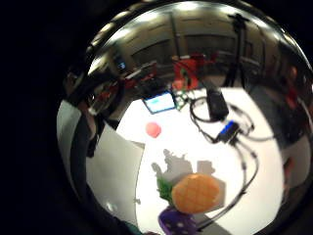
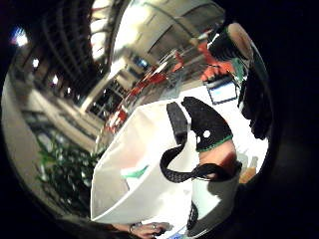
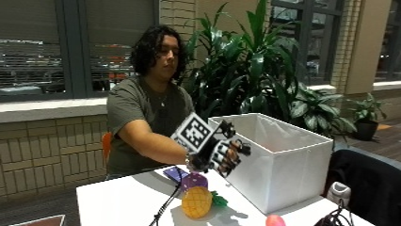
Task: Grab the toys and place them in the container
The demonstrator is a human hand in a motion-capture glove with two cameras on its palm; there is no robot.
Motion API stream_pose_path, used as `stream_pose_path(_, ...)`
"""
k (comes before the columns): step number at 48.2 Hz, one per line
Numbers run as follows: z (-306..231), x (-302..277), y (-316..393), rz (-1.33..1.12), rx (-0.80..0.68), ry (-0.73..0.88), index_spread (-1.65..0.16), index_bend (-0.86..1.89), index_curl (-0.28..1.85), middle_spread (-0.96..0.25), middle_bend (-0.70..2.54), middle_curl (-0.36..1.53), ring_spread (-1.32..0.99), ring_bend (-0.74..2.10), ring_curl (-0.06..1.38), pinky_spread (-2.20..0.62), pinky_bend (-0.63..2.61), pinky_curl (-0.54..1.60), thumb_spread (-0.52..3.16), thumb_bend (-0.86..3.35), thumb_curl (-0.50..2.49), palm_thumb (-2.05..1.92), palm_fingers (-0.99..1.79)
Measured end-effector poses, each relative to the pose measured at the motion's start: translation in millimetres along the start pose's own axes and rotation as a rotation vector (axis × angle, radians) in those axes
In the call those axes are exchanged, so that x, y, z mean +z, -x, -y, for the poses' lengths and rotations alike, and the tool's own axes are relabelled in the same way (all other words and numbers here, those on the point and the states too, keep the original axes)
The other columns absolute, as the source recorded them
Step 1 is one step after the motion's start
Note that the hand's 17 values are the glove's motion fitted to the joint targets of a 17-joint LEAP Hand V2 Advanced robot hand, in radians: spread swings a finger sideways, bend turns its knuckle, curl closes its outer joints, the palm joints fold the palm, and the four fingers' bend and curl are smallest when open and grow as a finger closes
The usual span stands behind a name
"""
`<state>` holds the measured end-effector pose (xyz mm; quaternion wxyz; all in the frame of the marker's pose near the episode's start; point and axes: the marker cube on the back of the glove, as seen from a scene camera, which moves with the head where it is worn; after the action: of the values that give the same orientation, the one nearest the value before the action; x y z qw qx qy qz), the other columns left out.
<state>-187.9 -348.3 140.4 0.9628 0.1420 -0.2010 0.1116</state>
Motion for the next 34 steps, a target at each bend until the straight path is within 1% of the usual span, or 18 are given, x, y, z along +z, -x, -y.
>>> stream_pose_path(2, 6.0, 15.4, -17.7, 0.042, 0.055, 0.018, -0.32, 0.09, 0.06, -0.39, 0.90, 0.67, -0.38, 1.38, 0.48, -0.41, 1.11, 0.43, 1.44, 0.06, 0.15, 0.11, 0.95)
stream_pose_path(5, 7.6, 47.9, -34.7, 0.081, 0.171, -0.034, -0.33, 0.11, 0.06, -0.40, 0.94, 0.71, -0.38, 1.40, 0.50, -0.41, 1.14, 0.45, 1.48, 0.10, 0.17, 0.18, 0.95)
stream_pose_path(10, 9.3, 90.6, -48.2, 0.041, 0.391, -0.098, -0.33, 0.13, 0.06, -0.41, 0.99, 0.75, -0.38, 1.43, 0.53, -0.42, 1.16, 0.47, 1.50, 0.15, 0.21, 0.28, 0.94)
stream_pose_path(13, 11.6, 104.8, -54.7, -0.023, 0.473, -0.085, -0.33, 0.11, 0.05, -0.42, 1.01, 0.78, -0.39, 1.46, 0.54, -0.42, 1.18, 0.48, 1.50, 0.17, 0.23, 0.33, 0.91)
stream_pose_path(17, 16.6, 119.8, -61.9, -0.062, 0.572, -0.029, -0.33, 0.12, 0.04, -0.43, 1.04, 0.81, -0.39, 1.48, 0.56, -0.42, 1.20, 0.49, 1.48, 0.19, 0.25, 0.39, 0.90)
stream_pose_path(21, 19.1, 132.5, -63.3, -0.069, 0.634, -0.021, -0.32, 0.11, 0.04, -0.43, 1.06, 0.84, -0.39, 1.51, 0.57, -0.42, 1.20, 0.49, 1.44, 0.19, 0.27, 0.42, 0.88)
stream_pose_path(27, 17.6, 148.8, -63.2, -0.126, 0.668, 0.009, -0.32, 0.10, 0.02, -0.43, 1.09, 0.87, -0.38, 1.54, 0.59, -0.41, 1.21, 0.49, 1.39, 0.18, 0.28, 0.46, 0.86)
stream_pose_path(34, 15.4, 164.1, -69.3, -0.123, 0.729, 0.030, -0.33, 0.10, 0.01, -0.43, 1.14, 0.90, -0.37, 1.59, 0.62, -0.41, 1.21, 0.49, 1.34, 0.18, 0.30, 0.50, 0.87)
